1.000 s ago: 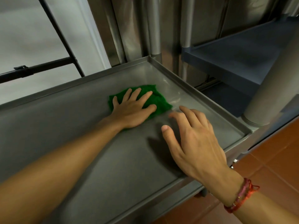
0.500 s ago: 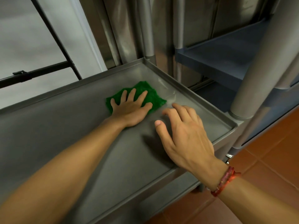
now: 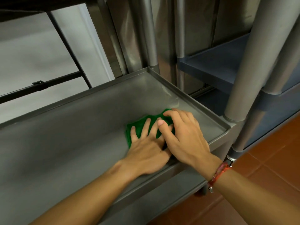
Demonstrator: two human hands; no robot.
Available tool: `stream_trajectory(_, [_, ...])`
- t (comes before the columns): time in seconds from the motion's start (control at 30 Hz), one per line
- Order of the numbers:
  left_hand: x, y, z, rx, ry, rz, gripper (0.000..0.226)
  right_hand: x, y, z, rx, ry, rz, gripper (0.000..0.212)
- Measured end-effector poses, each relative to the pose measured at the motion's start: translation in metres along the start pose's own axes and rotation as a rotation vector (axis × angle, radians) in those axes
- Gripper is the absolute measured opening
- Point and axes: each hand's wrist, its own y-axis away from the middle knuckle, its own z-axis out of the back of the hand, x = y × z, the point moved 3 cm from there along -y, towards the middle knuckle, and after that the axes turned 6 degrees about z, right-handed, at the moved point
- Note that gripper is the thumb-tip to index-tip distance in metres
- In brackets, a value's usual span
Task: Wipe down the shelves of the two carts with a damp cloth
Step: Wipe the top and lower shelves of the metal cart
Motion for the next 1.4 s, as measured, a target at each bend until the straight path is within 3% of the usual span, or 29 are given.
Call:
stream_trajectory(0.13, [0.002, -0.004, -0.002, -0.026, -0.01, 0.014, 0.064, -0.008, -0.029, 0.024, 0.025, -0.171, -0.085, 0.063])
stream_trajectory(0.2, [0.002, -0.003, -0.003, -0.025, -0.025, 0.019, 0.061, -0.023, -0.06, 0.041, 0.013, -0.01, -0.107, 0.063])
stream_trajectory(0.3, [0.002, -0.002, -0.003, -0.027, -0.025, 0.019, 0.059, -0.054, -0.097, 0.055, 0.157, 0.16, -0.322, 0.064])
stream_trajectory(0.43, [0.001, -0.004, -0.003, -0.038, -0.018, 0.017, 0.06, -0.073, -0.105, 0.036, 0.367, -0.122, -0.567, 0.072])
stream_trajectory(0.77, [-0.01, -0.009, -0.002, -0.004, -0.027, 0.047, 0.061, -0.079, -0.108, 0.026, 0.331, -0.139, -0.598, 0.088])
stream_trajectory(1.13, [-0.098, -0.05, -0.002, 0.015, 0.054, -0.015, 0.066, -0.081, -0.11, 0.031, 0.311, -0.242, -0.635, 0.085])
stream_trajectory(1.3, [-0.082, -0.073, 0.002, -0.091, 0.031, -0.012, 0.068, -0.084, -0.107, 0.03, 0.346, -0.173, -0.606, 0.085])
stream_trajectory(1.4, [-0.056, -0.107, 0.012, -0.08, 0.0, 0.092, 0.075, -0.085, -0.107, 0.026, 0.34, -0.126, -0.584, 0.09])
